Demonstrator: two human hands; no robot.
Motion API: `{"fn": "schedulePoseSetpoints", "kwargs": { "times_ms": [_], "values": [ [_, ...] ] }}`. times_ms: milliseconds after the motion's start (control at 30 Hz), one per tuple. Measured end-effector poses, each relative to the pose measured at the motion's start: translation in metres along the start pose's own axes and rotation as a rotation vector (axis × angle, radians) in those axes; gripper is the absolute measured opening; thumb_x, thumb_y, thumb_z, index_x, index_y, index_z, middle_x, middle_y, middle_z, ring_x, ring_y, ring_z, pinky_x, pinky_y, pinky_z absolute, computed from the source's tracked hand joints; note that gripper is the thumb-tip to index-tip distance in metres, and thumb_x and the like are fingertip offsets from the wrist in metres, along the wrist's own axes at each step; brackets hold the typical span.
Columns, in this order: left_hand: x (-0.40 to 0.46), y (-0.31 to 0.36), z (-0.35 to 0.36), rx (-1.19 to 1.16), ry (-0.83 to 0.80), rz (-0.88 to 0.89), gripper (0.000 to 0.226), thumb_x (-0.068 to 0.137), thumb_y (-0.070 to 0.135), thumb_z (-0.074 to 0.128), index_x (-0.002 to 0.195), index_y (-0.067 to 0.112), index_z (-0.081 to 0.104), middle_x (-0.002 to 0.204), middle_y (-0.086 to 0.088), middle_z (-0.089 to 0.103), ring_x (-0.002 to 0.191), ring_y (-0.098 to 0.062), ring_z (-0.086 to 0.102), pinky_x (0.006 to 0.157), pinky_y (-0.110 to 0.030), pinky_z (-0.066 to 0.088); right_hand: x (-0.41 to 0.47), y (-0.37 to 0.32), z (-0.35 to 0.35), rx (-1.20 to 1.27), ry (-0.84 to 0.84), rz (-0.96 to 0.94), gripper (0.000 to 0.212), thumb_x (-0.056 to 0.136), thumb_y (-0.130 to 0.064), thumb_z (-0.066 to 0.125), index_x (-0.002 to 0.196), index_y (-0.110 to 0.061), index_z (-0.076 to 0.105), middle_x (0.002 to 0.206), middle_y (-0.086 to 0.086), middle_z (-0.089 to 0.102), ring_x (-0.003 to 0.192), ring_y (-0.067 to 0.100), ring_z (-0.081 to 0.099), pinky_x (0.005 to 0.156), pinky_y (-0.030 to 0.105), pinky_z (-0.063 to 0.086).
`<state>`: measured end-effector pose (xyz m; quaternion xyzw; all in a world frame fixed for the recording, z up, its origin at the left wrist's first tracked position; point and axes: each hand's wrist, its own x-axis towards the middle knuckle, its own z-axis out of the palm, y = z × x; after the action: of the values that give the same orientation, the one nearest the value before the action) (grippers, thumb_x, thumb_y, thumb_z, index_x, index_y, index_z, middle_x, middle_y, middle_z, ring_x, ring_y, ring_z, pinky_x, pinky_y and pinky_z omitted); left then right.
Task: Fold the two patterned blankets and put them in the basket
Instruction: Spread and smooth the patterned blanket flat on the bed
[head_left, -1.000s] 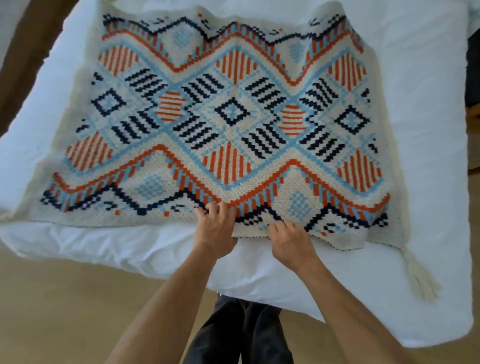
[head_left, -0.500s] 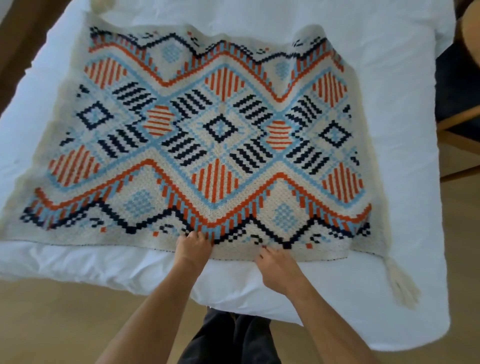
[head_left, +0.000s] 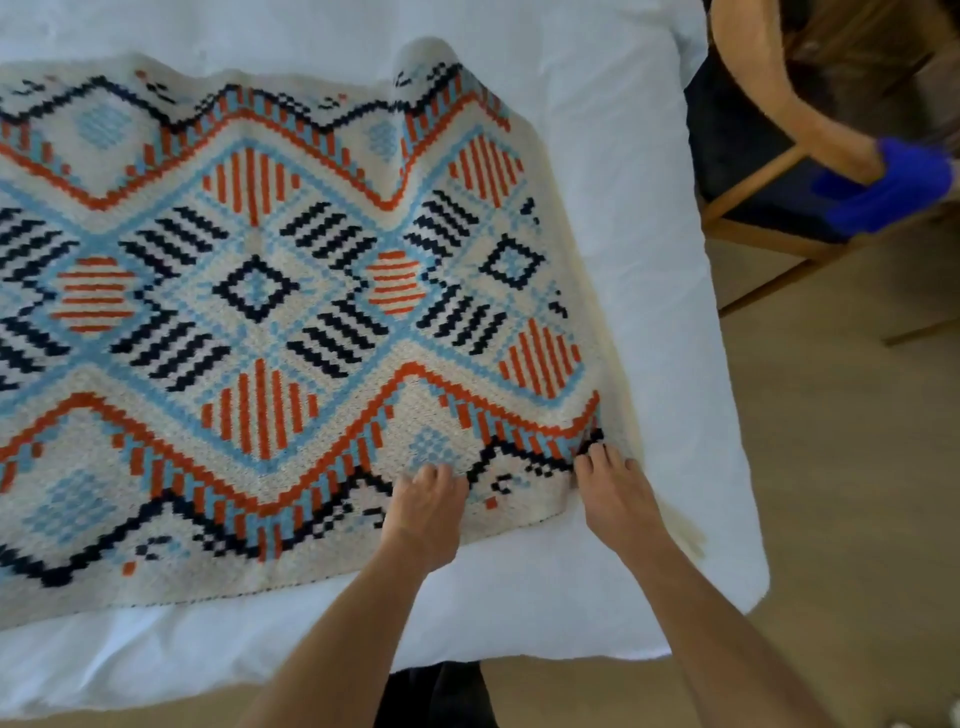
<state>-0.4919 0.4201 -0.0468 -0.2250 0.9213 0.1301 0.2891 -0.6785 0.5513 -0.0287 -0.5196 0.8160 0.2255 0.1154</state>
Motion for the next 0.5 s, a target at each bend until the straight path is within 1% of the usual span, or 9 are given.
{"fn": "schedulePoseSetpoints", "kwargs": {
  "times_ms": [100, 167, 200, 233, 333, 367, 433, 500],
  "values": [
    [0.021, 0.028, 0.000, 0.021, 0.037, 0.068, 0.047, 0.093, 0.032, 0.049, 0.132, 0.012, 0.034, 0.128, -0.010, 0.040, 0.111, -0.027, 0.042, 0.087, -0.039, 0.041, 0.003, 0.017, 0.020, -0.013, -0.036, -0.006, 0.051, 0.039, -0.001, 0.082, 0.086, -0.005, 0.064, 0.087, 0.015, 0.062, 0.078, 0.032, 0.060, 0.059, 0.038, 0.049],
    [0.031, 0.042, 0.001, 0.041, 0.037, 0.118, 0.055, 0.092, 0.042, 0.051, 0.133, 0.012, 0.031, 0.130, -0.011, 0.036, 0.112, -0.028, 0.040, 0.086, -0.040, 0.042, 0.007, 0.021, 0.030, -0.001, -0.038, -0.024, 0.052, 0.037, 0.000, 0.083, 0.085, -0.005, 0.064, 0.083, 0.014, 0.062, 0.073, 0.031, 0.059, 0.059, 0.038, 0.048],
    [0.035, 0.048, 0.001, 0.050, 0.020, 0.132, 0.058, 0.091, 0.043, 0.052, 0.134, 0.012, 0.029, 0.131, -0.010, 0.034, 0.114, -0.029, 0.039, 0.086, -0.041, 0.042, 0.010, 0.023, 0.033, 0.005, -0.031, -0.033, 0.050, 0.037, 0.000, 0.083, 0.083, -0.005, 0.064, 0.080, 0.014, 0.061, 0.070, 0.031, 0.059, 0.058, 0.037, 0.048],
    [0.038, 0.052, 0.000, 0.066, 0.001, 0.138, 0.057, 0.091, 0.040, 0.053, 0.134, 0.012, 0.029, 0.132, -0.011, 0.033, 0.115, -0.030, 0.038, 0.086, -0.042, 0.042, 0.012, 0.024, 0.035, 0.011, -0.017, -0.045, 0.047, 0.037, 0.001, 0.083, 0.079, -0.005, 0.064, 0.076, 0.014, 0.061, 0.066, 0.030, 0.059, 0.057, 0.036, 0.048],
    [0.042, 0.062, -0.006, 0.122, -0.077, 0.109, 0.053, 0.089, 0.012, 0.058, 0.134, 0.010, 0.031, 0.132, -0.014, 0.037, 0.115, -0.029, 0.042, 0.086, -0.040, 0.046, 0.014, 0.037, 0.040, 0.018, -0.004, -0.066, 0.036, 0.040, 0.003, 0.081, 0.071, -0.006, 0.064, 0.069, 0.011, 0.059, 0.061, 0.028, 0.058, 0.055, 0.034, 0.048],
    [0.044, 0.065, -0.009, 0.118, -0.109, 0.110, 0.054, 0.088, 0.007, 0.058, 0.135, 0.009, 0.032, 0.132, -0.015, 0.038, 0.115, -0.029, 0.044, 0.087, -0.039, 0.047, 0.013, 0.045, 0.041, 0.019, -0.009, -0.064, 0.034, 0.042, 0.003, 0.080, 0.070, -0.007, 0.064, 0.068, 0.010, 0.059, 0.061, 0.028, 0.057, 0.055, 0.034, 0.048],
    [0.046, 0.070, -0.018, 0.098, -0.173, 0.127, 0.053, 0.088, 0.002, 0.057, 0.136, 0.008, 0.034, 0.134, -0.015, 0.040, 0.117, -0.030, 0.047, 0.090, -0.039, 0.048, 0.007, 0.065, 0.041, 0.041, -0.020, -0.063, 0.033, 0.040, 0.002, 0.080, 0.067, -0.007, 0.064, 0.067, 0.009, 0.060, 0.061, 0.028, 0.058, 0.054, 0.035, 0.049],
    [0.047, 0.073, -0.028, 0.091, -0.226, 0.155, 0.052, 0.089, 0.002, 0.054, 0.137, 0.008, 0.035, 0.134, -0.014, 0.042, 0.117, -0.030, 0.048, 0.091, -0.038, 0.048, -0.002, 0.081, 0.039, 0.085, -0.050, -0.063, 0.036, 0.034, 0.000, 0.082, 0.066, -0.007, 0.066, 0.065, 0.009, 0.061, 0.059, 0.026, 0.058, 0.050, 0.036, 0.050]
  ]
}}
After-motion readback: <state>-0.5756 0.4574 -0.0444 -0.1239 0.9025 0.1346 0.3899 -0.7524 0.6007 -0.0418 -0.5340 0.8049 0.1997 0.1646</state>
